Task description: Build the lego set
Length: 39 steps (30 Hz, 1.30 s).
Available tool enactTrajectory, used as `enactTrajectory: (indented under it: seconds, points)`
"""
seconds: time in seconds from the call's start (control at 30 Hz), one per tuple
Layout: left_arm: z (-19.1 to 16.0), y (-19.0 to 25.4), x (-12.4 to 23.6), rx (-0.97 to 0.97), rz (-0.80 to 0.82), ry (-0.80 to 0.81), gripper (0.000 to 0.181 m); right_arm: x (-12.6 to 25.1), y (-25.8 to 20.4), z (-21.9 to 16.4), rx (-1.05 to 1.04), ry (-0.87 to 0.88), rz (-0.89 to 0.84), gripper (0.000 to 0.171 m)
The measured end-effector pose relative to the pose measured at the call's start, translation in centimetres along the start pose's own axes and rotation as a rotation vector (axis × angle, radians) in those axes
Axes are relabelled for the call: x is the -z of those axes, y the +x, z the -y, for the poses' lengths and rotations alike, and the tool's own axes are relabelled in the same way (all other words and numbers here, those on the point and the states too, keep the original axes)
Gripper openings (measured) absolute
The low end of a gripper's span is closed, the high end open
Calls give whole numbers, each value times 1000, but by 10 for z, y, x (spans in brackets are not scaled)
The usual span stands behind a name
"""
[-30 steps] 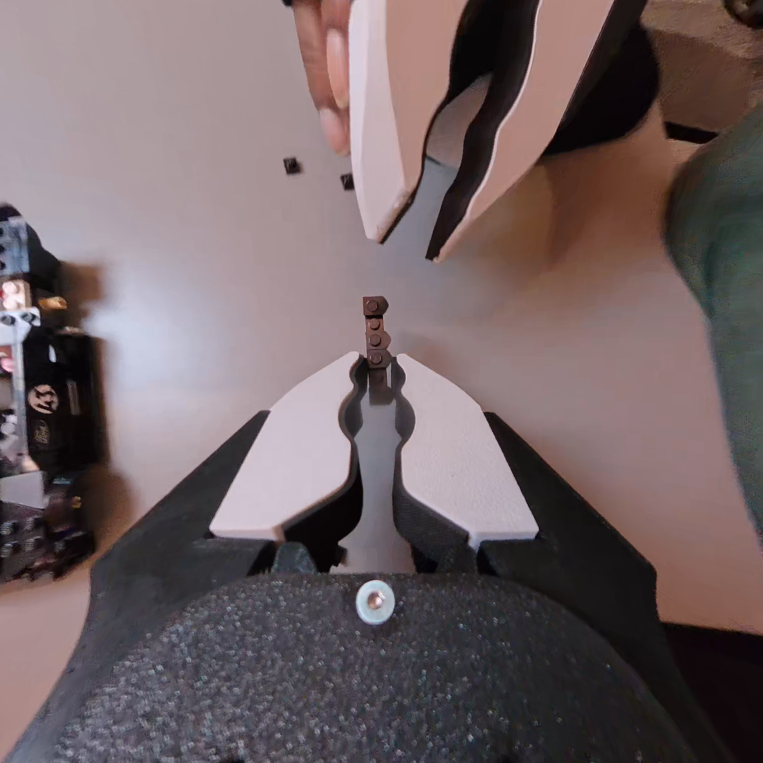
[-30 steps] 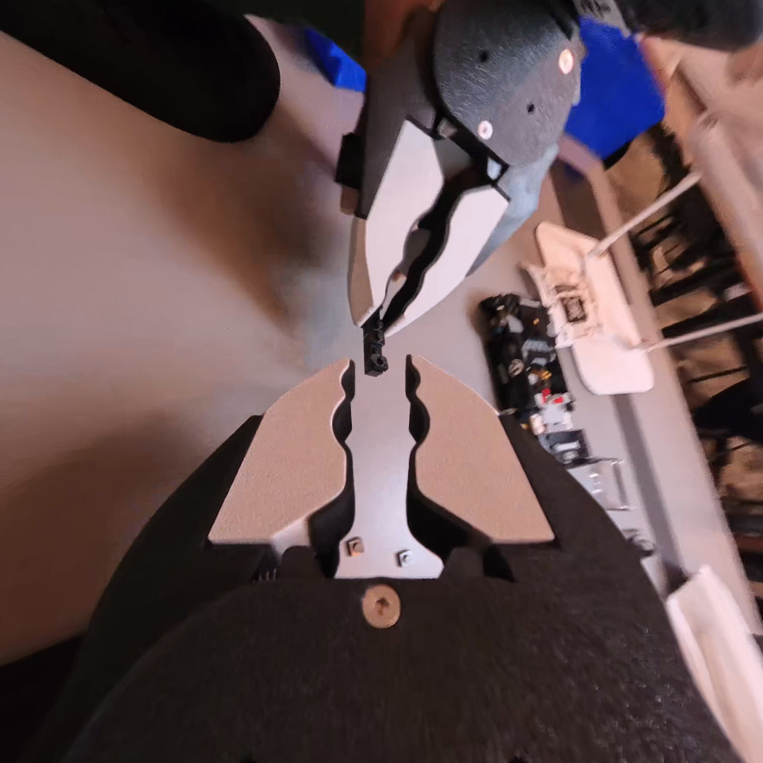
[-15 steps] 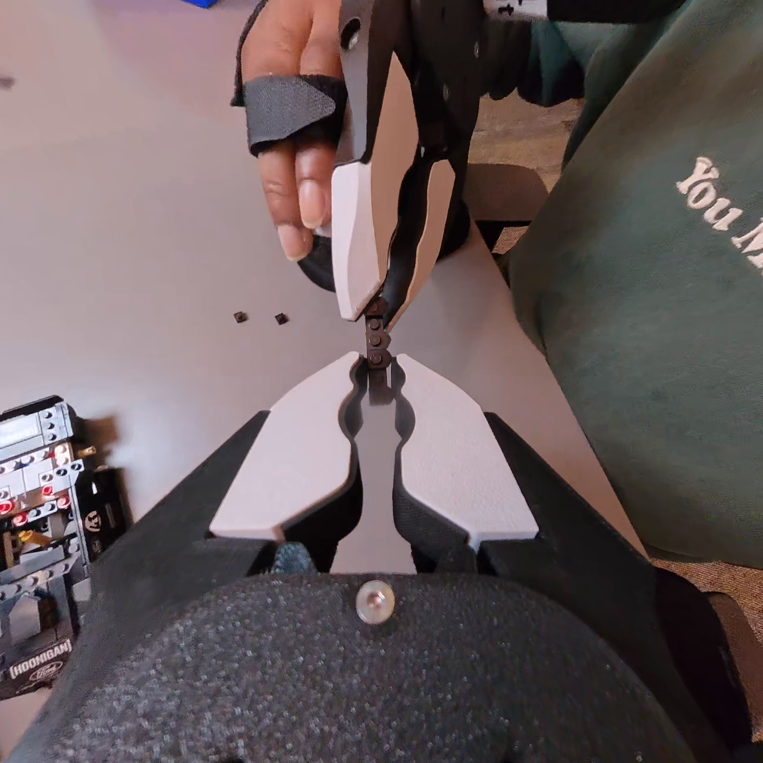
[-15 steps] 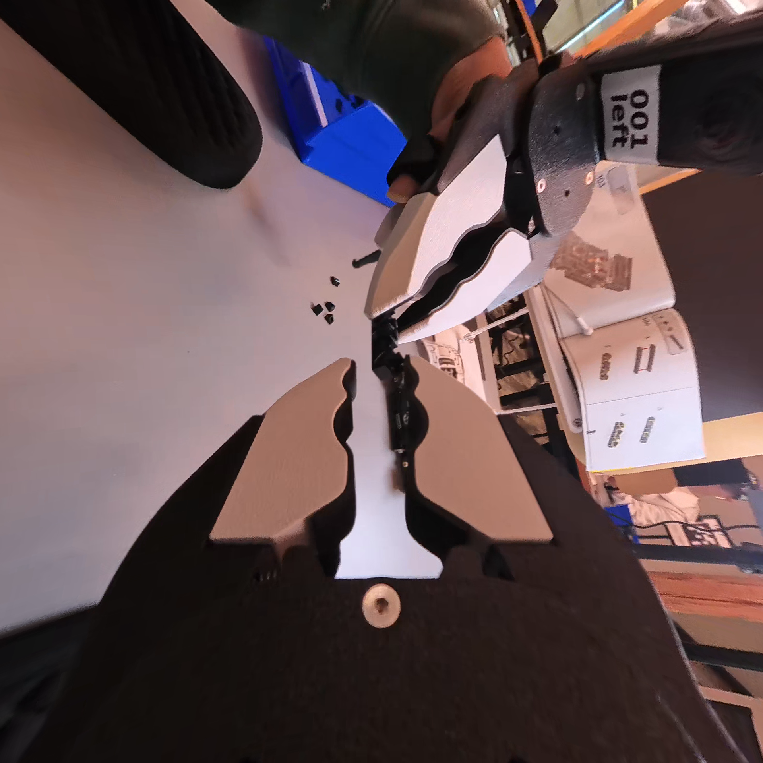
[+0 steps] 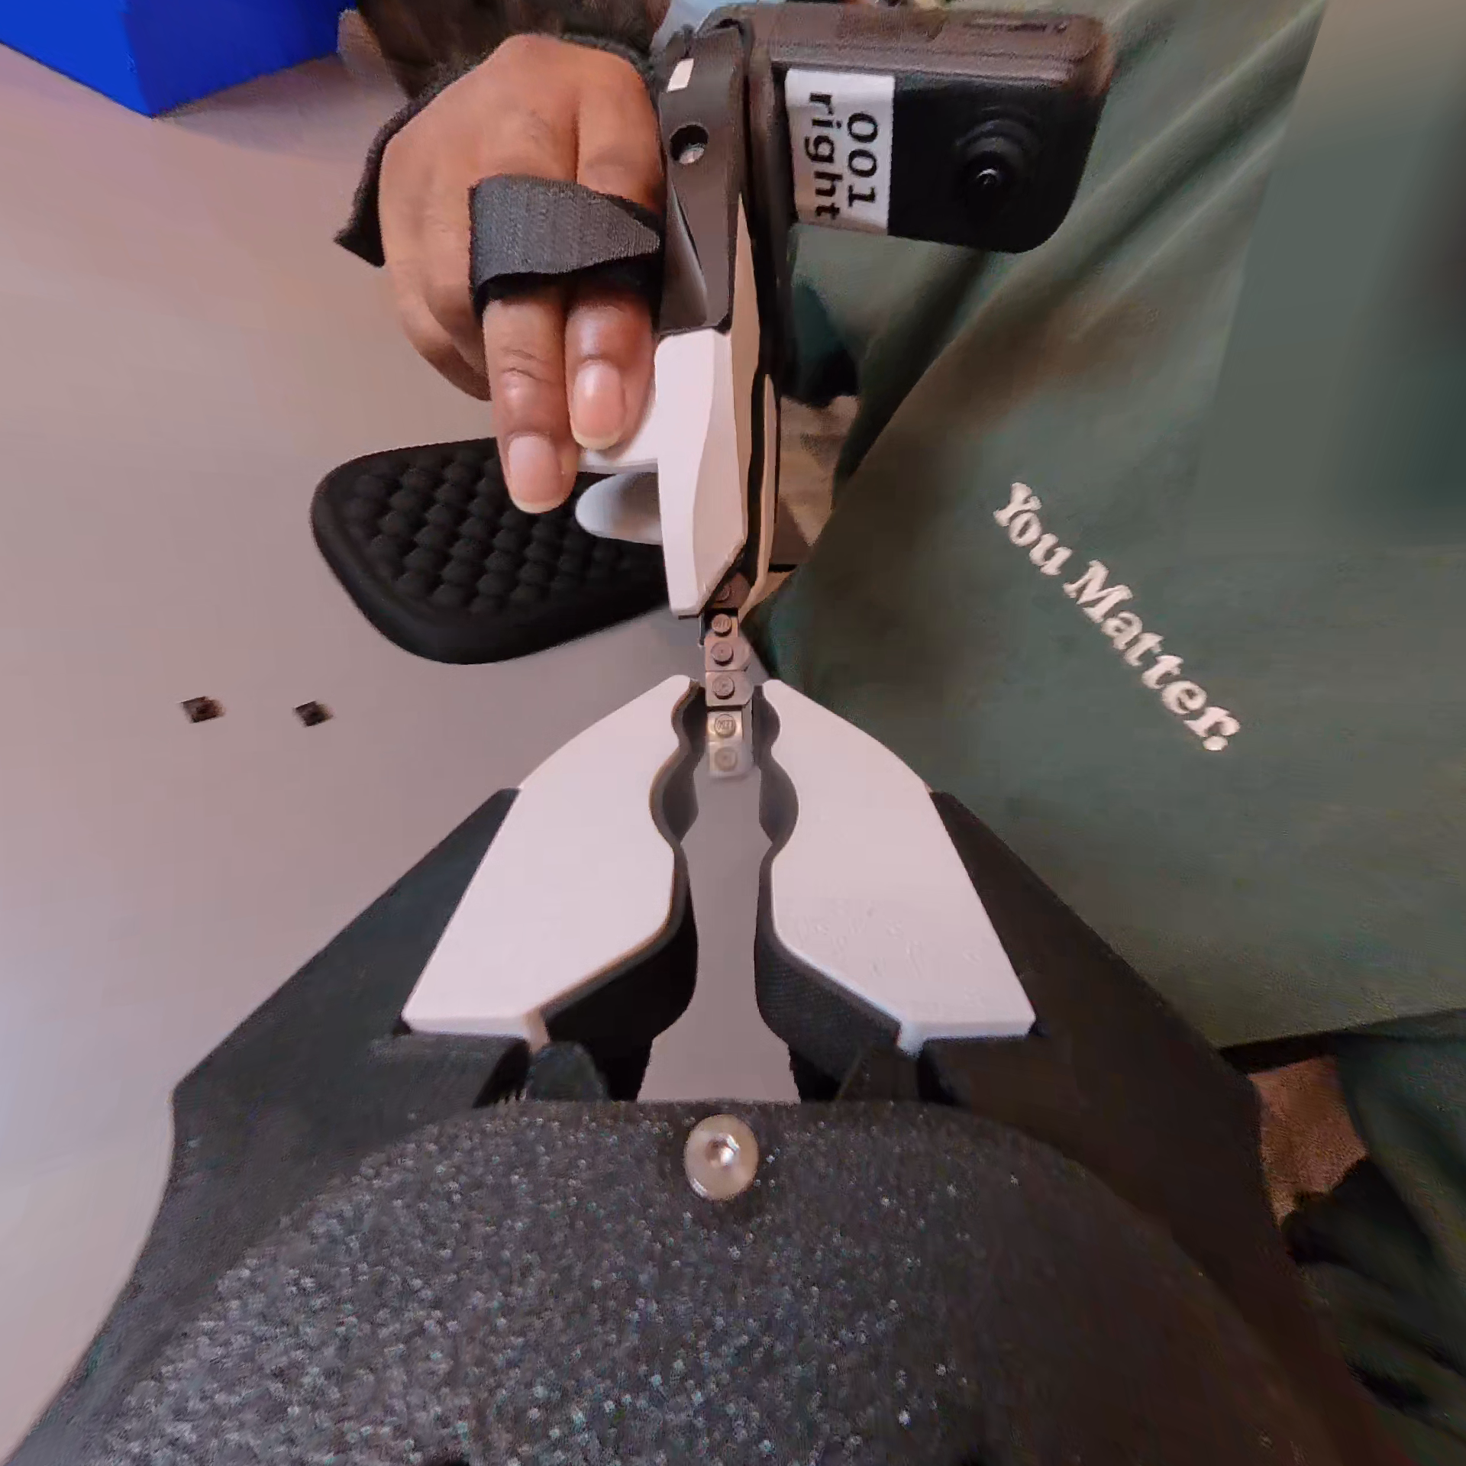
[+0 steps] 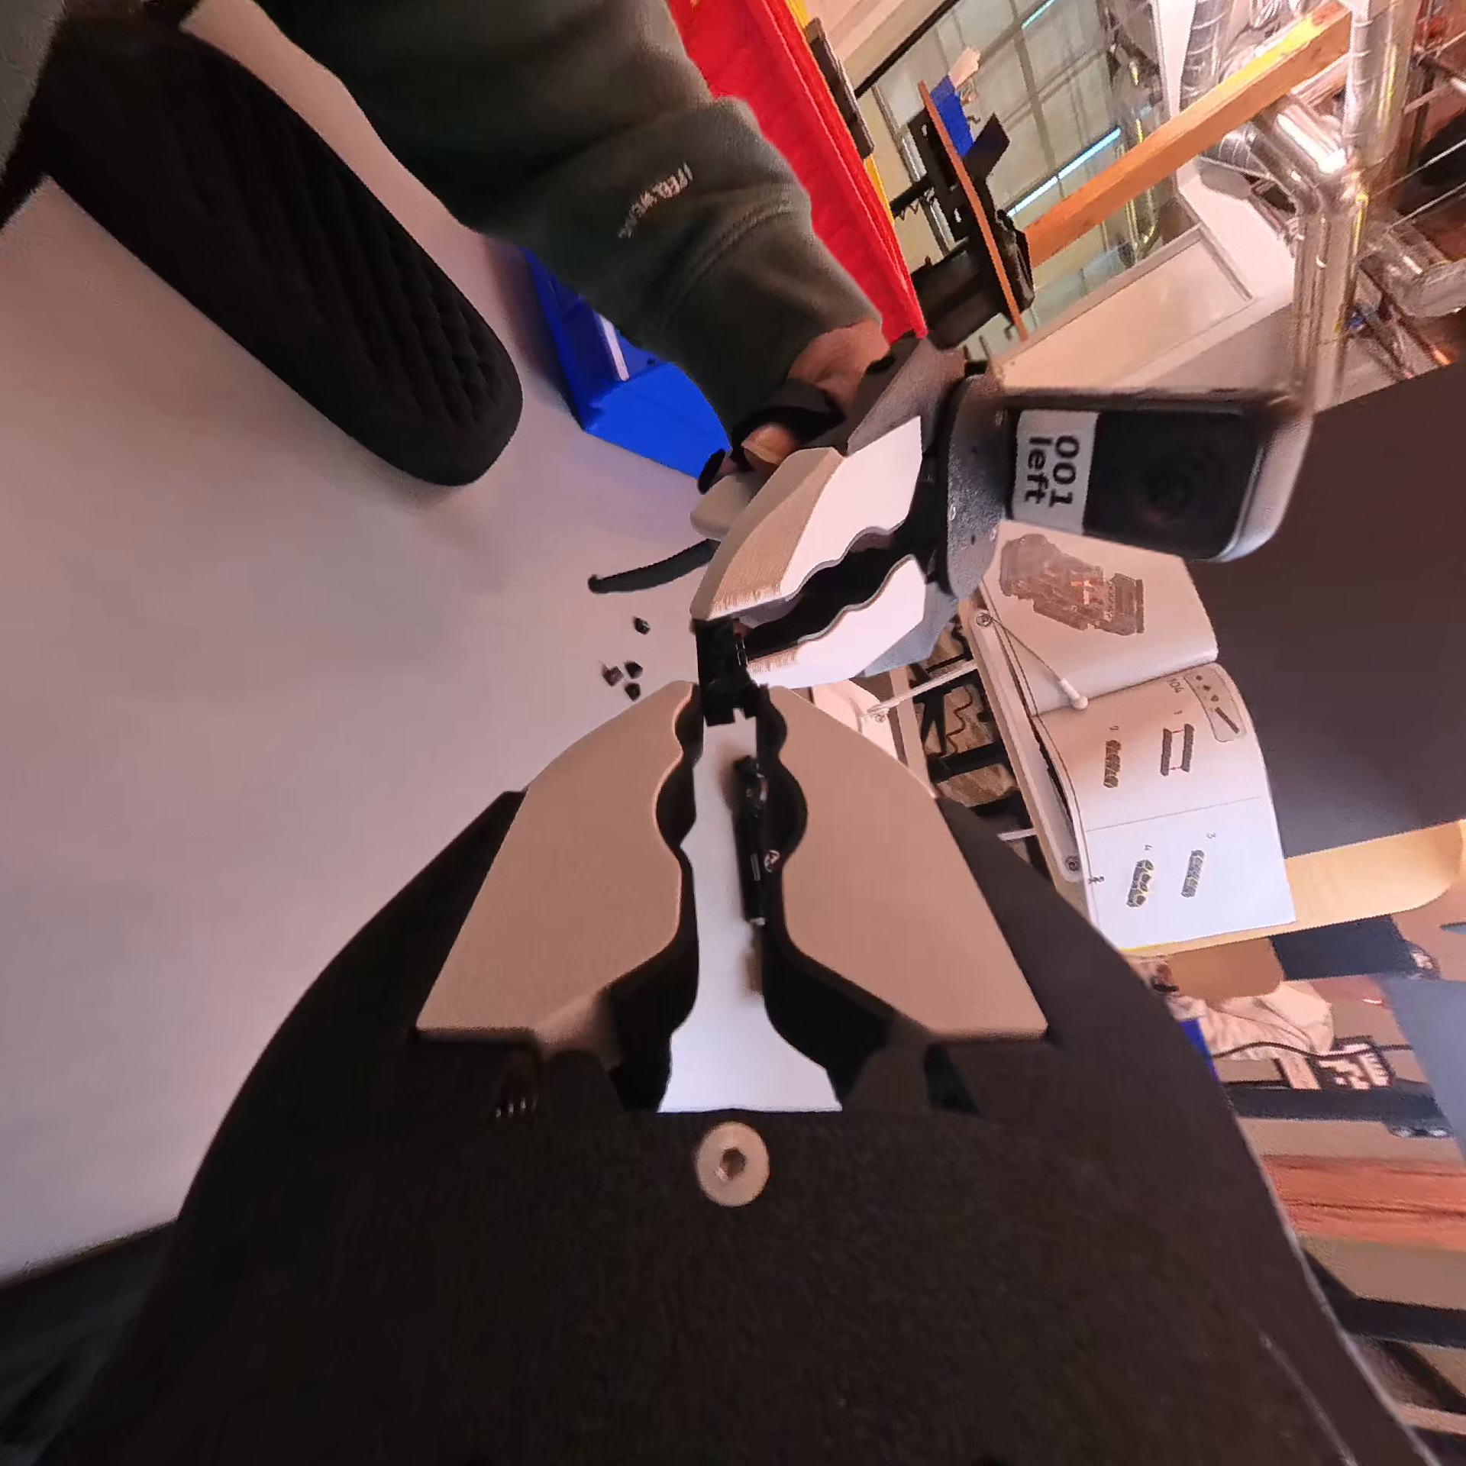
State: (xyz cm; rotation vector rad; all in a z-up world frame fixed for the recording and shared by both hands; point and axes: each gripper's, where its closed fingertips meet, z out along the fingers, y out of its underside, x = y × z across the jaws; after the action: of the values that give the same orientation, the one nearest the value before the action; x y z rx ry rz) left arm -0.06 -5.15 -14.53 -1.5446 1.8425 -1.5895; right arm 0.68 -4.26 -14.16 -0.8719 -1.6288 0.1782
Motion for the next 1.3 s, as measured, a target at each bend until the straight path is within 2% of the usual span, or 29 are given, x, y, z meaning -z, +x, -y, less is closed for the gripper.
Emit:
enactTrajectory:
  seconds: [0.23, 0.37, 0.47, 0.5, 0.67, 0.73, 0.87, 1.1, 1.3]
  points:
    - [6, 13, 1, 59, -158, 109, 11, 4, 1, 12, -88, 25, 39, 13]
    - [6, 13, 0, 76, -173, 139, 11, 4, 1, 11, -152, 28, 63, 13]
    - [7, 11, -2, 0, -77, 127, 12, 6, 0, 10, -247, 47, 98, 13]
    - [9, 10, -1, -33, -23, 124, 17, 6, 1, 10, -282, 55, 108, 13]
    - [6, -4, -3, -241, 362, -41, 22, 4, 4, -1, -421, 31, 129, 13]
    - [6, -17, 0, -328, 565, -116, 22, 1, 4, -5, -471, 8, 135, 13]
    - [1, -26, 1, -418, 733, -179, 14, -4, 7, -9, -534, -29, 136, 13]
    - [7, -20, 4, -394, 710, 19, 14, -4, 10, -3, -497, -79, 123, 13]
    - [13, -11, 5, -326, 617, 174, 14, -4, 15, 5, -459, -40, 105, 13]
